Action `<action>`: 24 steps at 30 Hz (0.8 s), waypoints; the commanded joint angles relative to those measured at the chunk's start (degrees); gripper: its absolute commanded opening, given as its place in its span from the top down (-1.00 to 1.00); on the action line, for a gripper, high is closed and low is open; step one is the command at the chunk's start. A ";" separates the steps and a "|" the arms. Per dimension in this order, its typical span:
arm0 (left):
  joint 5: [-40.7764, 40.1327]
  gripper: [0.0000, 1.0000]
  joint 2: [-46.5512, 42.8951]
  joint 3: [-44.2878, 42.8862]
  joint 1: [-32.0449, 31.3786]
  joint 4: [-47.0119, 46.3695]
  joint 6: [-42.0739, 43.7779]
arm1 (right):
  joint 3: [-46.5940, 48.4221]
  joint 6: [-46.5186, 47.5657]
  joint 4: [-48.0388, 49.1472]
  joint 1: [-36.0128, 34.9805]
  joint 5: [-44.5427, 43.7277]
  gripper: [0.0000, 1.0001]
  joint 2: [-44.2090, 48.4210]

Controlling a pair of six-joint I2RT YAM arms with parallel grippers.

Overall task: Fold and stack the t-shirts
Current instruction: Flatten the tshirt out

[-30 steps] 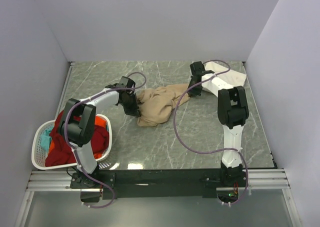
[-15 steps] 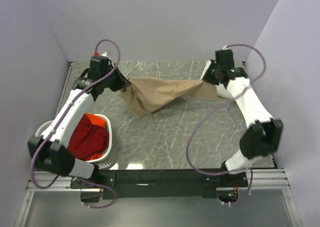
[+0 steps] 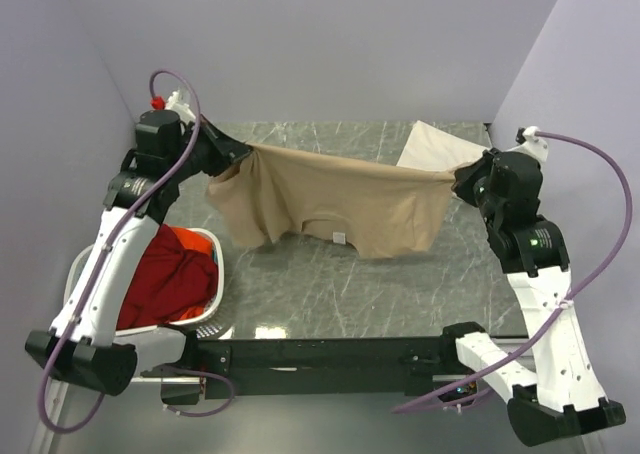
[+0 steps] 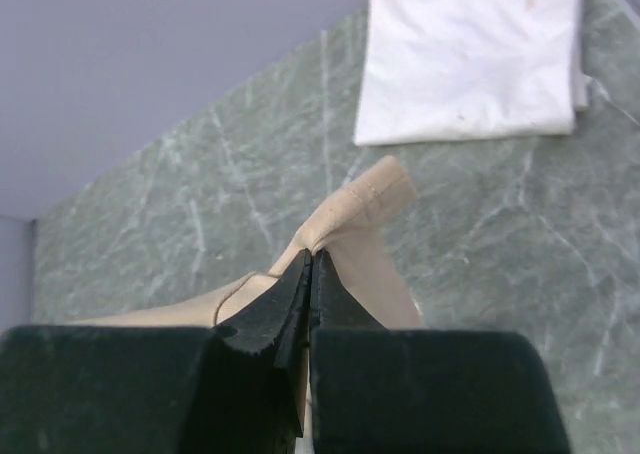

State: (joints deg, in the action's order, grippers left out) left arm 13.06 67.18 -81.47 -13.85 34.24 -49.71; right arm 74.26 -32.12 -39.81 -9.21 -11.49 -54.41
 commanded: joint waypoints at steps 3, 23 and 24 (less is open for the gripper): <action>8.11 0.95 13.63 1.25 0.14 -11.47 0.56 | -7.79 -0.40 1.75 4.87 -5.05 1.00 -3.66; 8.11 -0.25 26.77 12.62 -12.78 -9.44 1.12 | -25.48 -1.02 1.41 9.48 12.80 1.00 -5.44; 9.78 -0.25 27.30 13.70 -13.39 -10.15 0.68 | -25.39 -0.84 1.06 9.48 13.50 1.00 -5.35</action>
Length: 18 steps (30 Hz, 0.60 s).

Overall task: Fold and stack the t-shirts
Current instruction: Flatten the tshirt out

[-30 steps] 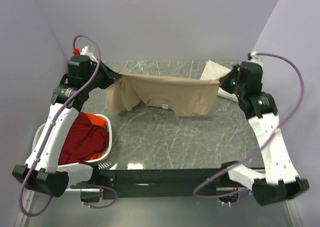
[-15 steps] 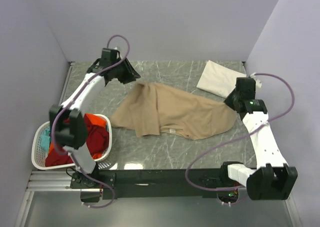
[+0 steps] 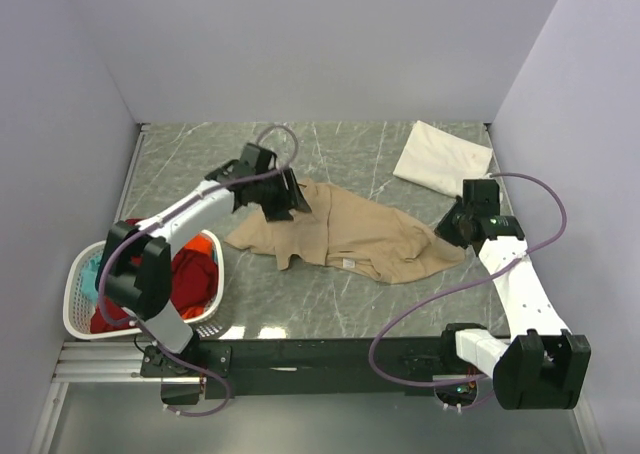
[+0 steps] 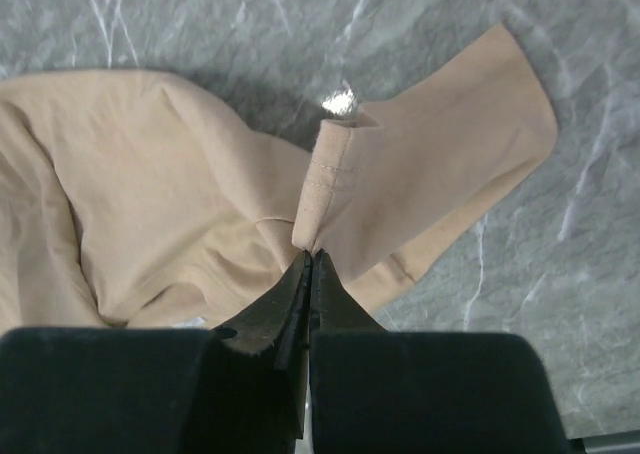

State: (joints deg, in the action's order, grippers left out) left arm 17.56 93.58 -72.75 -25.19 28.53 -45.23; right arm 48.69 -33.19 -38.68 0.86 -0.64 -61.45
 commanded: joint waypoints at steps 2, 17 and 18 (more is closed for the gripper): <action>6.51 -0.25 3.35 6.82 -3.19 -6.29 -4.34 | 1.32 0.67 -1.84 -0.60 3.72 1.00 1.95; -7.09 -0.30 27.78 -11.49 0.22 1.87 8.84 | 18.72 -4.60 -18.71 -8.06 19.78 1.00 5.46; -8.23 -0.30 28.75 -14.32 0.66 2.48 9.54 | 20.12 -5.13 -19.33 -8.42 21.02 1.00 5.29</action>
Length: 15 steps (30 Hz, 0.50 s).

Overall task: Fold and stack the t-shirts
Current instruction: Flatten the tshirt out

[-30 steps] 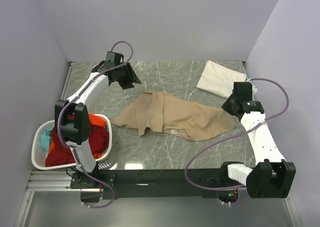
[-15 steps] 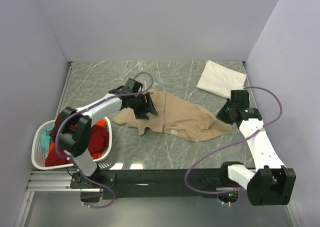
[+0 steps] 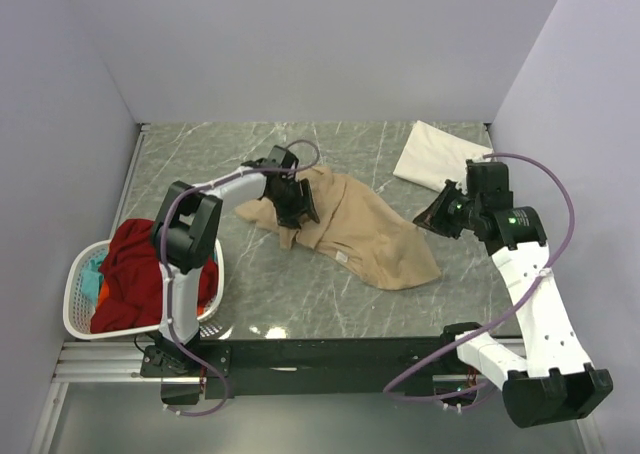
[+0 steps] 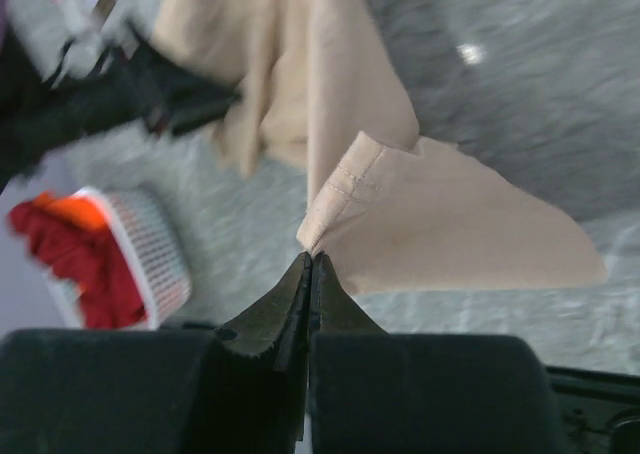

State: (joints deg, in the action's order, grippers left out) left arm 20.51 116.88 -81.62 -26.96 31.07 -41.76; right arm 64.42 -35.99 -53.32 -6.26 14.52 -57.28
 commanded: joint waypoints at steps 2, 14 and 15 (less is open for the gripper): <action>-13.56 -0.31 10.10 -16.56 3.84 3.11 8.35 | 5.71 -4.35 -5.48 -2.52 10.23 1.00 1.11; -19.45 -0.40 8.65 -33.11 5.08 0.93 9.41 | -10.88 -4.45 4.97 -4.46 7.98 0.28 -2.91; -19.54 -0.40 6.19 -29.85 4.73 -0.64 8.98 | -12.20 -4.09 5.85 -4.55 7.45 0.27 -4.06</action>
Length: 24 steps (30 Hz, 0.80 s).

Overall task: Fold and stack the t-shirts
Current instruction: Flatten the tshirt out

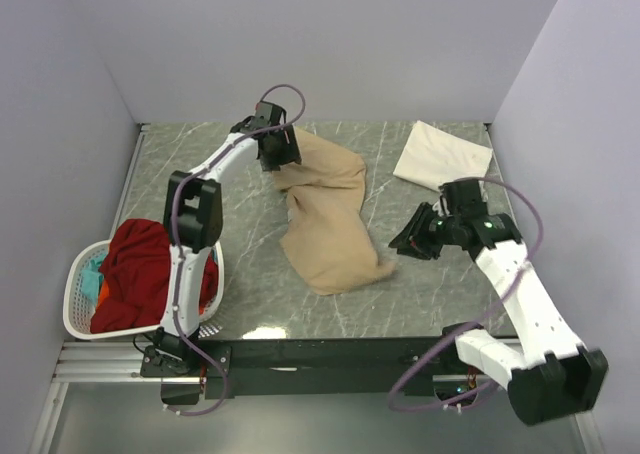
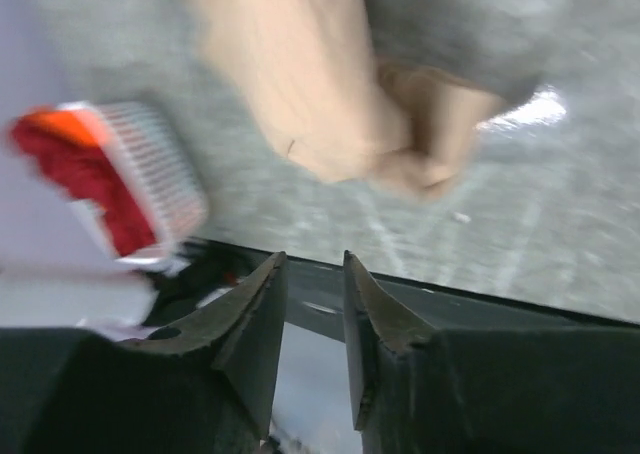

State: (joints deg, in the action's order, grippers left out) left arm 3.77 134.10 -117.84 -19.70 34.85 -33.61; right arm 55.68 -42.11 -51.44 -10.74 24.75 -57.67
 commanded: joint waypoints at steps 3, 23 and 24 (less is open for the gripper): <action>-3.07 -0.40 -19.47 17.97 -4.64 -4.70 -0.66 | -3.39 3.61 7.66 -0.07 -3.04 0.23 -6.92; 2.37 -0.45 -43.93 59.74 -12.81 -8.74 -17.28 | -2.94 19.25 13.64 -5.51 -2.25 0.21 -29.07; 3.08 -0.45 -43.32 60.01 -12.82 -9.62 -17.54 | -3.21 19.34 14.00 -6.04 -2.25 0.21 -29.34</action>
State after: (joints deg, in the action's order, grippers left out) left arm 4.03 92.66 -58.37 -32.34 29.50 -49.10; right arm 53.10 -25.15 -39.64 -15.51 22.15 -86.46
